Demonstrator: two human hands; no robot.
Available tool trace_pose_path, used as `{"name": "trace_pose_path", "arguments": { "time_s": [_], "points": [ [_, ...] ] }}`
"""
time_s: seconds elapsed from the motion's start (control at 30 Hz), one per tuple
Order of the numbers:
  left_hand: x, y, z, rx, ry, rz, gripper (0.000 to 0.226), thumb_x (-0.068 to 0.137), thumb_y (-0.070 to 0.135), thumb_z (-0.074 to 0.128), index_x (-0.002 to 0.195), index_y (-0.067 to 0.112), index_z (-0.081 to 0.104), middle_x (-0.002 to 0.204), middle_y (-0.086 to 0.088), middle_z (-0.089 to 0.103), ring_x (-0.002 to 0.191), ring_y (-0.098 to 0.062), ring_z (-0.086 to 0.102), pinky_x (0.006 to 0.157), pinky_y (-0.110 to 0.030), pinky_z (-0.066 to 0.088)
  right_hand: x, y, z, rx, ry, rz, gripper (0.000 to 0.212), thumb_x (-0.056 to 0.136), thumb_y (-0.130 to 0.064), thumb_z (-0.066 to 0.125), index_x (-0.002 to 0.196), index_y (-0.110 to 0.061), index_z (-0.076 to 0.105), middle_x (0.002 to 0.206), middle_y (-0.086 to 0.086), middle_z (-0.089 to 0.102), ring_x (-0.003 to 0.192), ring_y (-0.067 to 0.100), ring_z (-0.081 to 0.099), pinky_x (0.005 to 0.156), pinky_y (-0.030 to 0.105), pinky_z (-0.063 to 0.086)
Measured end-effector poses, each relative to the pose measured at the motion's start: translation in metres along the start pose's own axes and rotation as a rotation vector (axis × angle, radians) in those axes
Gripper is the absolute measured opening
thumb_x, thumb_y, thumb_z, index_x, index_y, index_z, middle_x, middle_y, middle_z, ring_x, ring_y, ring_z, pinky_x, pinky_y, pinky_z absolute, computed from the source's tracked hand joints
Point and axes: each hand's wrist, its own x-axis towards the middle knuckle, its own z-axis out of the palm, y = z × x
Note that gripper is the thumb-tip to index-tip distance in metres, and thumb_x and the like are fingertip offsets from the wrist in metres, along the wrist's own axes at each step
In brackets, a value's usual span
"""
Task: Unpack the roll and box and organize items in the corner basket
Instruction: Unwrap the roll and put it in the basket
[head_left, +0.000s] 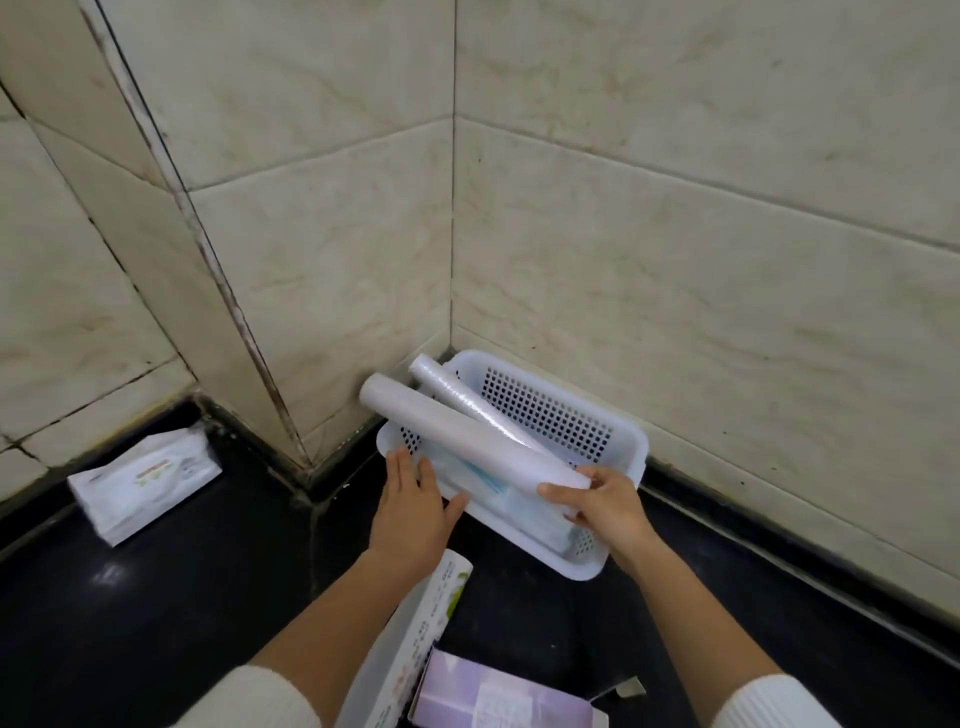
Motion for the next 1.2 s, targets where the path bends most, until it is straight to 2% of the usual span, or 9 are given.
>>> {"name": "trace_pose_path", "arguments": {
  "time_s": [0.1,0.2,0.33,0.47,0.63,0.73,0.83,1.0,1.2],
  "points": [
    [0.000,-0.001,0.000,-0.001,-0.026,0.006,0.079,0.100,0.052,0.025,0.151,-0.003,-0.001,0.159,-0.027,-0.005,0.149,-0.037,-0.008,0.123,-0.042,0.002,0.009,0.001,0.009,-0.533,-0.046,-0.122,0.058,0.062,-0.031,0.088,0.111,-0.014,0.063,0.102,0.001,0.066,0.089,0.016,0.063,0.075,0.024,0.048],
    [0.001,-0.001,-0.004,-0.058,-0.057,-0.001,0.082,0.099,0.054,0.026,0.150,-0.003,-0.003,0.159,-0.026,-0.007,0.149,-0.035,-0.009,0.123,-0.041,0.002,0.011,0.004,0.016,-0.741,-0.055,-0.160,0.059,0.067,-0.029,0.084,0.120,-0.015,0.062,0.113,0.005,0.064,0.097,0.021,0.062,0.090,0.034,0.051],
    [0.000,-0.004,-0.018,-0.148,-0.112,0.020,0.076,0.100,0.045,0.033,0.151,-0.001,0.000,0.161,-0.022,-0.004,0.149,-0.032,-0.007,0.123,-0.044,0.007,0.000,0.004,0.014,-0.716,-0.059,-0.159,0.056,0.076,-0.027,0.076,0.126,-0.010,0.060,0.120,0.005,0.064,0.099,0.020,0.062,0.087,0.030,0.051],
    [-0.018,0.005,-0.033,-0.312,-0.046,0.100,0.059,0.099,0.035,0.045,0.144,0.001,0.030,0.155,-0.017,0.023,0.142,-0.027,0.026,0.118,-0.044,0.028,-0.026,-0.004,0.006,-0.635,-0.005,-0.177,0.055,0.081,-0.028,0.073,0.130,-0.010,0.056,0.121,0.007,0.064,0.103,0.022,0.063,0.092,0.032,0.050],
    [-0.051,0.037,-0.038,-0.278,-0.005,0.223,0.055,0.100,0.032,0.043,0.146,0.005,0.033,0.159,-0.019,0.016,0.149,-0.029,0.013,0.120,-0.037,0.016,-0.079,-0.002,-0.016,-0.607,0.142,-0.243,0.049,0.082,-0.030,0.071,0.126,-0.012,0.060,0.126,0.009,0.061,0.108,0.023,0.058,0.083,0.026,0.044],
    [-0.074,0.073,-0.033,-0.286,0.044,0.330,0.051,0.099,0.030,0.043,0.145,0.009,0.036,0.158,-0.015,0.024,0.147,-0.028,0.018,0.120,-0.038,0.020,-0.123,0.014,-0.042,-0.592,0.256,-0.258,0.045,0.083,-0.032,0.070,0.123,-0.016,0.061,0.124,0.005,0.063,0.110,0.019,0.058,0.090,0.029,0.047],
    [-0.113,0.121,-0.011,-0.298,0.017,0.434,0.047,0.097,0.028,0.044,0.140,0.009,0.042,0.151,-0.014,0.034,0.141,-0.028,0.029,0.114,-0.039,0.030,-0.173,0.047,-0.079,-0.572,0.355,-0.188,0.046,0.084,-0.035,0.068,0.125,-0.016,0.061,0.126,0.004,0.063,0.114,0.018,0.058,0.095,0.029,0.045],
    [-0.199,0.200,0.040,-0.223,-0.192,0.598,0.047,0.098,0.029,0.043,0.142,0.013,0.039,0.154,-0.011,0.030,0.143,-0.027,0.024,0.114,-0.041,0.031,-0.264,0.119,-0.153,-0.546,0.488,-0.019,0.047,0.084,-0.036,0.067,0.125,-0.014,0.061,0.126,0.003,0.063,0.114,0.019,0.058,0.093,0.028,0.046],
    [-0.285,0.297,0.089,-0.106,-0.307,0.845,0.045,0.097,0.028,0.040,0.140,0.014,0.040,0.149,-0.010,0.036,0.137,-0.027,0.031,0.110,-0.037,0.035,-0.364,0.202,-0.256,-0.475,0.670,0.178,0.051,0.084,-0.039,0.067,0.127,-0.012,0.059,0.128,0.005,0.061,0.117,0.020,0.057,0.096,0.030,0.047]
  ]
}}
